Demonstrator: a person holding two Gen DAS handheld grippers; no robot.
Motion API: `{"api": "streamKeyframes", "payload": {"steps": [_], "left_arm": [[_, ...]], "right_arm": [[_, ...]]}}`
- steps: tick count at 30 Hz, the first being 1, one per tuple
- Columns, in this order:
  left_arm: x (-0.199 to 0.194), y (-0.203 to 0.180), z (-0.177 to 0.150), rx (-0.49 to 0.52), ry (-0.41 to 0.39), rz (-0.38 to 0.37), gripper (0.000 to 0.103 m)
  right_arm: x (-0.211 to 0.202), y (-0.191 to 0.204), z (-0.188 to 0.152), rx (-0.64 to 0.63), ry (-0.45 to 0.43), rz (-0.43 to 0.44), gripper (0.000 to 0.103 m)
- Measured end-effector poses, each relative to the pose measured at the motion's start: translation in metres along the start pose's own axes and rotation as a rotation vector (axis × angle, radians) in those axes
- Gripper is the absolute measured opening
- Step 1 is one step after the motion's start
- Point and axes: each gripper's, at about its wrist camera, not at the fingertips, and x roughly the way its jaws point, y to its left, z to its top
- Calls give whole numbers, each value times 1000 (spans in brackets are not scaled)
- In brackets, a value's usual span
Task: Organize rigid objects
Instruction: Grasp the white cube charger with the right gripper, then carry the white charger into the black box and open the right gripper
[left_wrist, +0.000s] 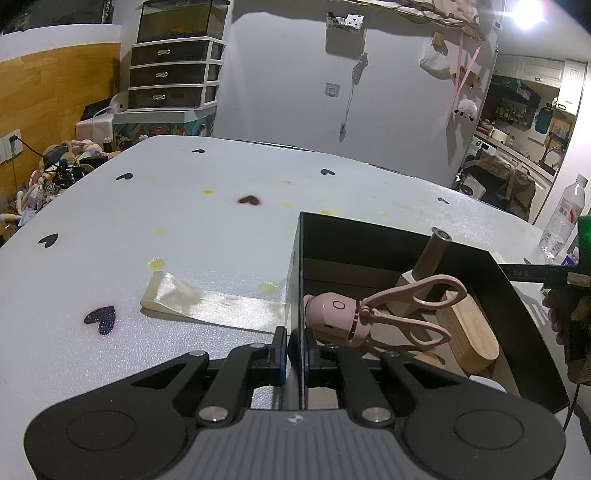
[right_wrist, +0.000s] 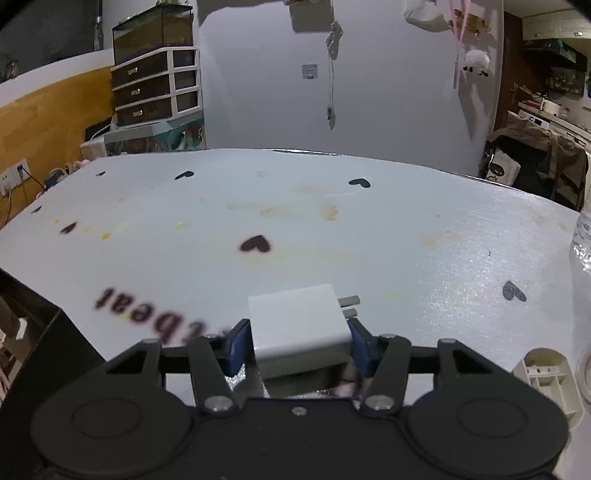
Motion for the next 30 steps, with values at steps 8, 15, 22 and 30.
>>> {"api": "streamKeyframes", "payload": {"steps": [8,15,22,30], "left_arm": [[0,0,0,0,0,0,9],[0,0,0,-1,0,0,9],[0,0,0,-2,-1,-1,9],[0,0,0,-2,-1,-1,9]], "right_arm": [[-33,2,-6,40,-48,59,54],[-98,23,-4,5,-157,188,54],[-141,61,-6,-43,-176,380,54],[-137,117,-22,-144,-30,540,54]]}}
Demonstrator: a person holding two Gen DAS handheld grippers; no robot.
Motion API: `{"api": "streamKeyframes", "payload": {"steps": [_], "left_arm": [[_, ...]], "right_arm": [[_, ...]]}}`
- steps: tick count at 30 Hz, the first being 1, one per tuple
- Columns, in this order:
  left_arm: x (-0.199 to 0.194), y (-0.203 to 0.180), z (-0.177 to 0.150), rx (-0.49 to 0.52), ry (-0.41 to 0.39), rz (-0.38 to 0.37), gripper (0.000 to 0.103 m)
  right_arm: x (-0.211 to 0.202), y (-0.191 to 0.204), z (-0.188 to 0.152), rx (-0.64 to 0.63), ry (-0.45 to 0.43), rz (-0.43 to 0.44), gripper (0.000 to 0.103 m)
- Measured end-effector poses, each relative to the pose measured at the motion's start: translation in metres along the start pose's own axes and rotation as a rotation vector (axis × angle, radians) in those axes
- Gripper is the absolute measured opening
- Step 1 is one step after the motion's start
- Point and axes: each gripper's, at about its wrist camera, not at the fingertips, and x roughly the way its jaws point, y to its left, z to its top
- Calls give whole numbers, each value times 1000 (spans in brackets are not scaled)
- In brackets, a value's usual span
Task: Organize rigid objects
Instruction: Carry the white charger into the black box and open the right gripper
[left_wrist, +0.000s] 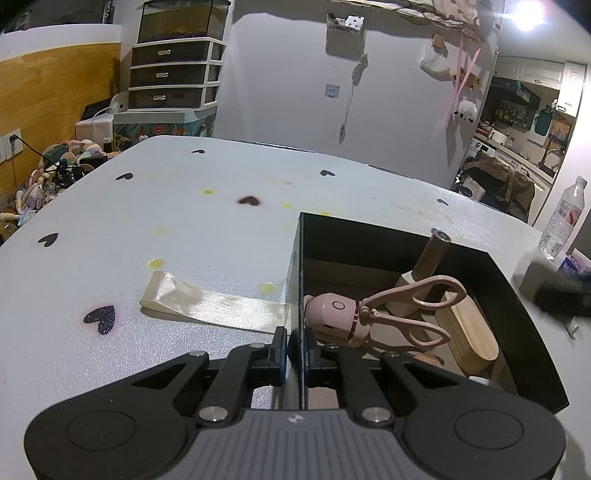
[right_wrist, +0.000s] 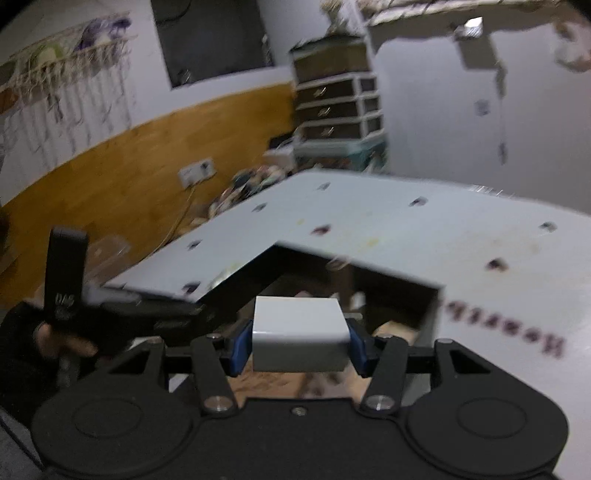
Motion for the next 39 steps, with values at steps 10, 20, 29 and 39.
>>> {"api": "streamKeyframes", "payload": {"steps": [10,20,29,39], "left_arm": [[0,0,0,0,0,0,9],[0,0,0,1,0,1,9],[0,0,0,0,0,0,9],[0,1,0,-1,0,0,9]], "right_arm": [[39,22,-6,1,144,36,51],[32,25,-6,68,193,13,85],[24,26,-8,78,197,1,90],[1,18,-5,96,98,-60,103]]}}
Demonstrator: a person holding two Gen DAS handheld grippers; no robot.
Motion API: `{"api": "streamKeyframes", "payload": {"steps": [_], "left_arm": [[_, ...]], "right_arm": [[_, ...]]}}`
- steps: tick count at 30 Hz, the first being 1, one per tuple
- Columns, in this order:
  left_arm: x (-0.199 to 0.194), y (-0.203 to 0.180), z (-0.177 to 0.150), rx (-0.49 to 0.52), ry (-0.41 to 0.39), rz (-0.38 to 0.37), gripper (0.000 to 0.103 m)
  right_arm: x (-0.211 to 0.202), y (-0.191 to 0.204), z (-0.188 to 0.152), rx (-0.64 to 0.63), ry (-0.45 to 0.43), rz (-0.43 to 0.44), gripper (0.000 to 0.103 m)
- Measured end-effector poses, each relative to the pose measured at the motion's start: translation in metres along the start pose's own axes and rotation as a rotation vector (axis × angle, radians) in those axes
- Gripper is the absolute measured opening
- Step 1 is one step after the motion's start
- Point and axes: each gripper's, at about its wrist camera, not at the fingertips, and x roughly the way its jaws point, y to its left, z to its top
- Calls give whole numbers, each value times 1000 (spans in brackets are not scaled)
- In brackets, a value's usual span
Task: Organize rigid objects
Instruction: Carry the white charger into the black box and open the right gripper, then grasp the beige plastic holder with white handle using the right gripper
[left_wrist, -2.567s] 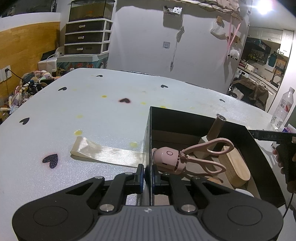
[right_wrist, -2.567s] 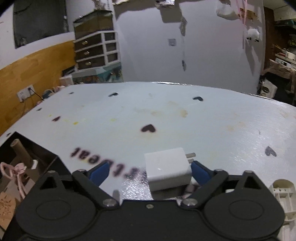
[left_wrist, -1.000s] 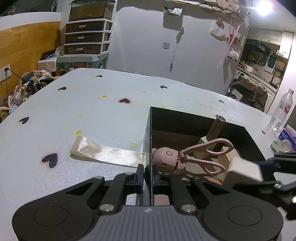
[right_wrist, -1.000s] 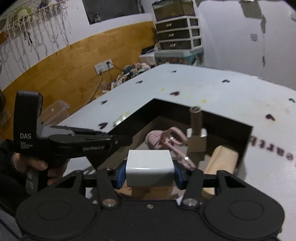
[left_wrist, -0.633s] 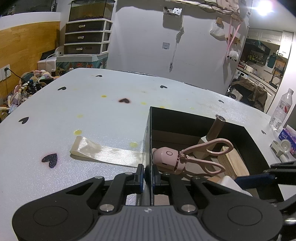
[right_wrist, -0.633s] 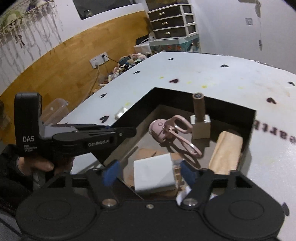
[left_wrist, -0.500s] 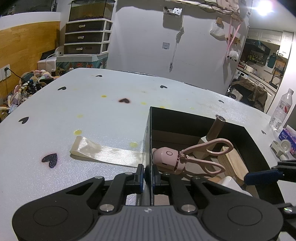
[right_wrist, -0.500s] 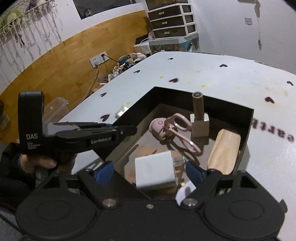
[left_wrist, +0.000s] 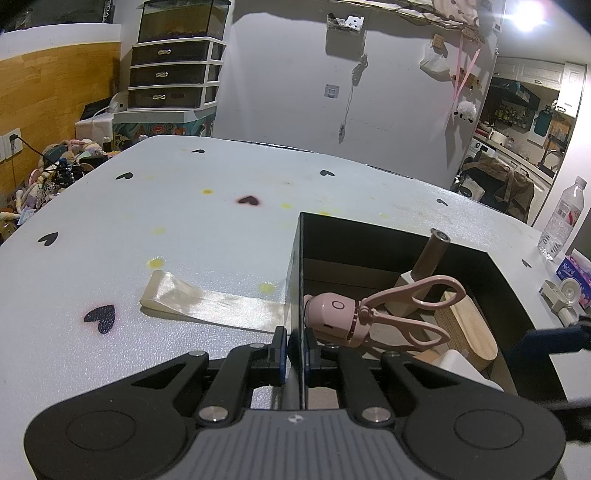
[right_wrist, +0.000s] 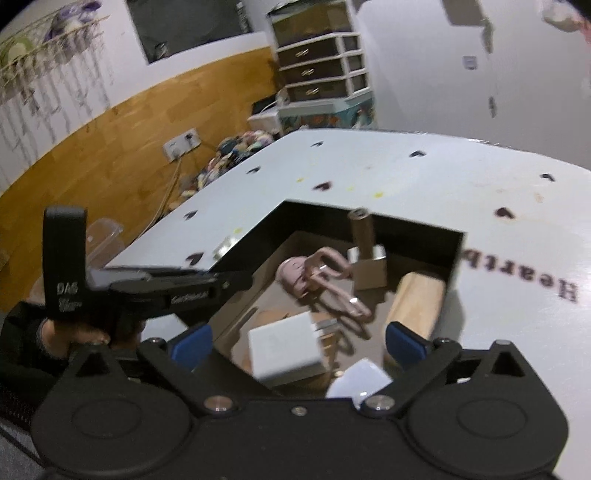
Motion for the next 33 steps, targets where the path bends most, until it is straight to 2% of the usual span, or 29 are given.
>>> {"api": "streamKeyframes", "payload": {"steps": [8,14,19,26,27,28,31,33], "left_arm": [[0,0,0,0,0,0,9],[0,0,0,0,0,0,9],[0,0,0,0,0,-1,9],[0,0,0,-1,0,-1,9],[0,0,0,1,0,0,9],[0,1,0,0,0,-1,9],[0,1,0,1,1,0,9],[0,1,0,0,0,0,9]], "right_arm": [[-23,-39,-3,85,-100,-182,103],[-38,-92,-16,158,-167,-404,103],[-49,-137,-27,174,-222,-627,103],[-52,-204,-36,282,-213,-789,102],[-50,-213,-37,292,-215,-811,99],[-48,-220,-39,295,-217,-825,90],[-44,-242,-41,318,-205,-809,73],[-37,-250,-41,335,-193,-797,68]]}}
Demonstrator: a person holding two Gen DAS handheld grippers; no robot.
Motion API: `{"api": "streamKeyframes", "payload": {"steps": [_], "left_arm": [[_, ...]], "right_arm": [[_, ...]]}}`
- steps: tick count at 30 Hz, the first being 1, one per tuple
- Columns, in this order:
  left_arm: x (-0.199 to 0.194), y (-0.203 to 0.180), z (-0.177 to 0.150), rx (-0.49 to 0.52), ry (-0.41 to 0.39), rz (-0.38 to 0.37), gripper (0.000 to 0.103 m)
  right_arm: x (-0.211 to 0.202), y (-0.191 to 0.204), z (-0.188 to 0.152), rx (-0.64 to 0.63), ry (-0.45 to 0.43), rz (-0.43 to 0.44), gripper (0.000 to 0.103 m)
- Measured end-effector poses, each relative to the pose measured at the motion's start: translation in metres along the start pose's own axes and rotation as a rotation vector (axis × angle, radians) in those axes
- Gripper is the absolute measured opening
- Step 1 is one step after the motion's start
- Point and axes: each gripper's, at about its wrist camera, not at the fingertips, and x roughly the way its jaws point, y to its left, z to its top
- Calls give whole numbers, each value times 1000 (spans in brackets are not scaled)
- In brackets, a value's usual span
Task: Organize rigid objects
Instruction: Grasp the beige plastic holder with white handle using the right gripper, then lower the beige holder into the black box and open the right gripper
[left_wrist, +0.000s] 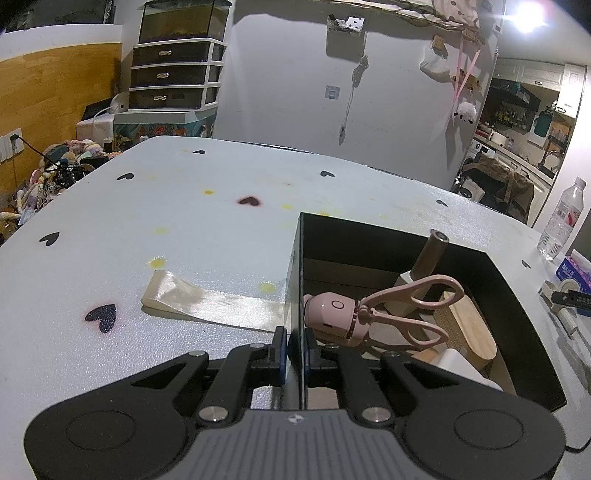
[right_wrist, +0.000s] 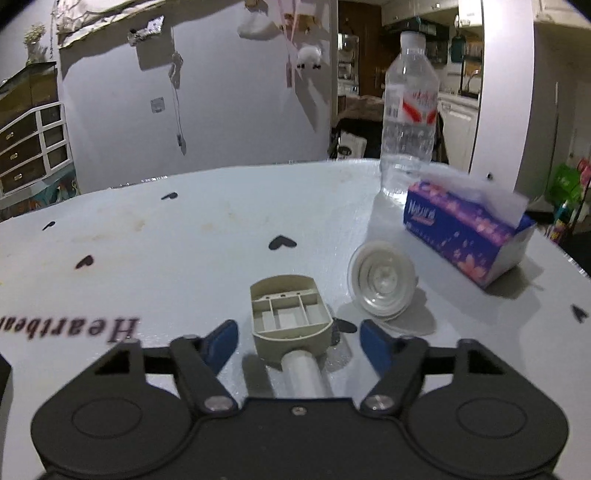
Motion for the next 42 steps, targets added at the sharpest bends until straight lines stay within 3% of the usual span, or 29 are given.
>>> {"api": "streamKeyframes", "payload": {"steps": [2,4,11,16,21,29,37,42], "left_arm": [[0,0,0,0,0,0,9],[0,0,0,0,0,-1,9],[0,0,0,1,0,2,9],[-1,0,0,1,0,2,9],[-2,-1,0,-1,-1,3,9],[-2,-1,0,-2,-2,3,9],[-2,-1,0,-4,-4,2,9],[-2,-2,0,-2,-6,-1,9]], "right_arm": [[6,1,-1,-1,9,9,64],[7,3,-2,-20,-9,11,50],[5,3,-3,-22,-26,25,49],[-13,9,-2,-12,-44,100,49],[-41,23,1,30,-54,240,49],[-103,74,12,-60,-138,522,49],[-144,141,17,-293,-124,884,49],[-139,183,19,-475,-16,1020,49]]}}
